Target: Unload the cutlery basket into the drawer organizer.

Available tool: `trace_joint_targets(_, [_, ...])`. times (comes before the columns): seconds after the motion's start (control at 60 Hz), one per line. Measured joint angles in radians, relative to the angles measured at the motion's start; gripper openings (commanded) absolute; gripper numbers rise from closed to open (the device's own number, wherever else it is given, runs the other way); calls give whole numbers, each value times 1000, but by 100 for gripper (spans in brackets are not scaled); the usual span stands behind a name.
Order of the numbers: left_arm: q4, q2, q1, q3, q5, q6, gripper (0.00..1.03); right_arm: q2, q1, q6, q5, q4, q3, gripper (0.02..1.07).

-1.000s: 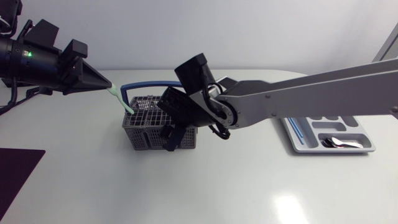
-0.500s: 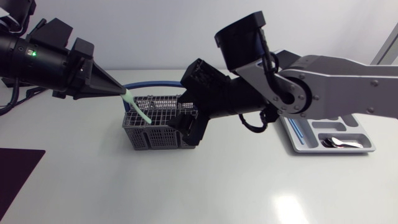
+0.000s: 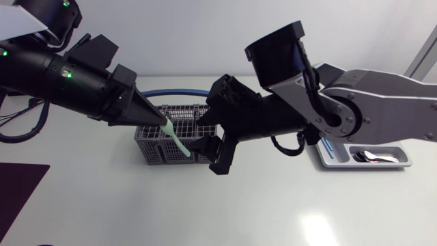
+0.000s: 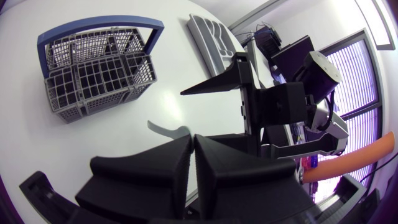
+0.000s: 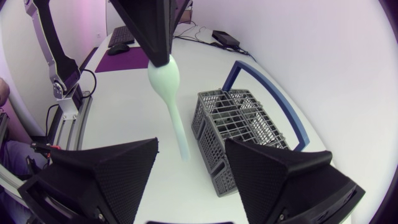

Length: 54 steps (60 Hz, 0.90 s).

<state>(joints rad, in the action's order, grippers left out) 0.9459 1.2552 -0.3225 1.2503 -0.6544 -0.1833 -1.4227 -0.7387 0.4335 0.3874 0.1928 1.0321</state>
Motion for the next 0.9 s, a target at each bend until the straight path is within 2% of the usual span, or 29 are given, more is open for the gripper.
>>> trace_joint_targets(0.067, [0, 2, -13, 0, 0, -3, 8, 0, -3, 0, 9, 2, -2, 61])
trace_joint_targets(0.217, [-2, 11, -35, 0, 0, -13, 8, 0, -24, 0, 13, 2, -6, 60])
trace_joint_targets(0.533, [-21, 30, -56, 0, 0, -34, 8, 0, -52, 0, 21, -2, -6, 38])
trace_joint_targets(0.717, [-23, 31, -60, 0, 0, -45, 8, -6, -53, 0, 22, -6, -7, 38])
trace_joint_targets(0.8, [-23, 31, -60, 0, 0, -50, 8, -13, -55, 0, 28, -11, -7, 29])
trace_joint_targets(0.9, [-23, 31, -60, 0, 0, -53, 8, -19, -55, 0, 28, -16, -7, 29])
